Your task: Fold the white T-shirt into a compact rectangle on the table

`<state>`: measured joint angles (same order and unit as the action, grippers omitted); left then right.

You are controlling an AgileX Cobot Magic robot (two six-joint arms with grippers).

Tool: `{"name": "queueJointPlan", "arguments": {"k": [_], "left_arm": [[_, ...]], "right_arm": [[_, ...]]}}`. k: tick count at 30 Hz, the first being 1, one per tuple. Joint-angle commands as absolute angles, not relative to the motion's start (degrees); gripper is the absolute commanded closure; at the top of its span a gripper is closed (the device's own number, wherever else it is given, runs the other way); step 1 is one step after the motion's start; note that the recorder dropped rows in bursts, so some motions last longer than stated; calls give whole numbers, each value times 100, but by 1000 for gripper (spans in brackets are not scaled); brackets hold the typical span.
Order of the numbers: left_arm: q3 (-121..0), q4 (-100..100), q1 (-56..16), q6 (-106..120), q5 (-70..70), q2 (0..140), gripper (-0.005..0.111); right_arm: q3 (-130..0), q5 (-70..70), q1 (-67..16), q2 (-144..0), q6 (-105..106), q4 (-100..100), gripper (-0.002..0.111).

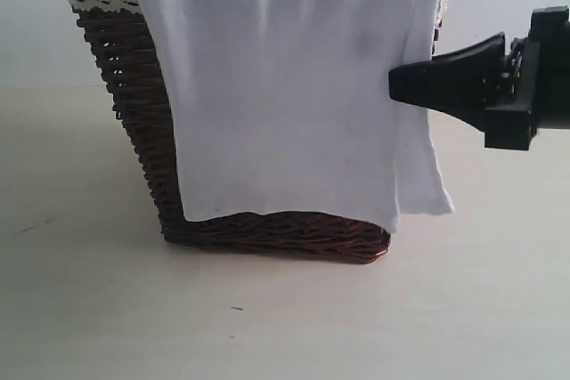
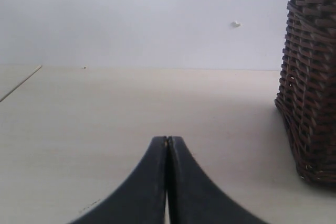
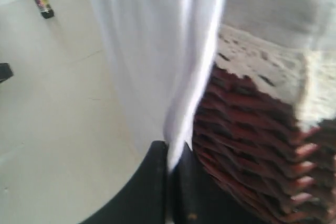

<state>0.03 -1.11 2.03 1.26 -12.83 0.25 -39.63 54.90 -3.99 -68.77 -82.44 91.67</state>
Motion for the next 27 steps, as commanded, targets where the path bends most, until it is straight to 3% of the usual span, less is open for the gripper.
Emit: {"name": "queueJointPlan", "arguments": {"k": [1,6,14,27], "left_arm": [[0,-169,216,137,-1204,0,107],[0,-169,216,137,-1204,0,107],[0,-169,216,137,-1204,0,107],[0,-169,216,137,-1204,0,107]], "right_arm": [[-3989,6269,-394,-6684,-7824,8670,108],[-4365,6283,-394,-6088,-7725,8434,108],[-7475,5118,-394,-6166,-9389,8343,108],[-10238,5763,-394,-6203,-11266,9204,108]]}}
